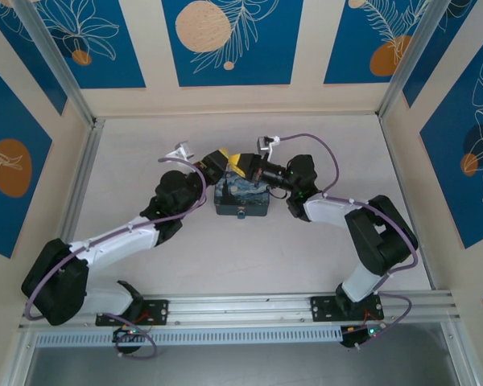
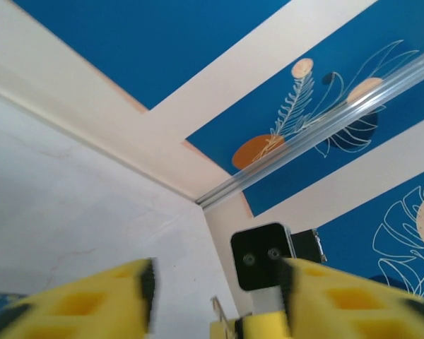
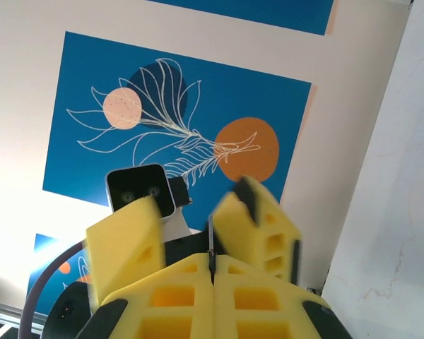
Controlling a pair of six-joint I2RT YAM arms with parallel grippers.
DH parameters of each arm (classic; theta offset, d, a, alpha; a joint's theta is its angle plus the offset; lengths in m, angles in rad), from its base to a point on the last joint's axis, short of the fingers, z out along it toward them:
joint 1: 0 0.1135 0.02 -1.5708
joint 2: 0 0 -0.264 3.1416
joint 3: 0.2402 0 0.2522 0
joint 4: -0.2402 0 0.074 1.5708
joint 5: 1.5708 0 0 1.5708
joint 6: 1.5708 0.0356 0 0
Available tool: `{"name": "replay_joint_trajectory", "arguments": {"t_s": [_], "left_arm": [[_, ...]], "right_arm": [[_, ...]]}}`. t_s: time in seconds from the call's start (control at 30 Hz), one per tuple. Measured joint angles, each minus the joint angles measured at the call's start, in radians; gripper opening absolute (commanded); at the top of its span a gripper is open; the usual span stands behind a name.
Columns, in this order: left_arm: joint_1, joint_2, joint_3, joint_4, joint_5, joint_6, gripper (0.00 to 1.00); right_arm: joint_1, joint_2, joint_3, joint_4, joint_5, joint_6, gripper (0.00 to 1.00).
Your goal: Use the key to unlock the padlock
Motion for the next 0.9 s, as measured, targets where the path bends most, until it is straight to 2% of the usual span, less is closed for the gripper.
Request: {"name": "replay_joint_trajectory", "arguments": {"t_s": [0.13, 0.27, 0.4, 0.63, 0.77, 0.9], "left_arm": [[0.013, -0.037, 0.101, -0.228, 0.037, 0.060, 0.78], [0.058, -0.042, 0.264, -0.446, 0.136, 0.137, 0.80], [0.146, -0.006, 0.412, -0.626, 0.297, 0.210, 0.80], [0.230, 0.195, 0.583, -0.835, 0.637, 0.327, 0.81], [0.235, 0.280, 0.598, -0.874, 0.780, 0.349, 0.76], [0.235, 0.317, 0.598, -0.879, 0.861, 0.345, 0.64]], "right_arm": [[-0.045, -0.001, -0.028, -0.038, -0.036, -0.003, 0.00], [-0.097, -0.028, -0.043, -0.164, -0.087, -0.046, 0.00], [-0.144, -0.089, -0.045, -0.287, -0.147, -0.106, 0.00], [-0.188, -0.143, -0.047, -0.393, -0.245, -0.168, 0.00], [-0.192, -0.143, -0.058, -0.398, -0.272, -0.169, 0.00], [-0.191, -0.143, -0.061, -0.401, -0.280, -0.169, 0.00]]}}
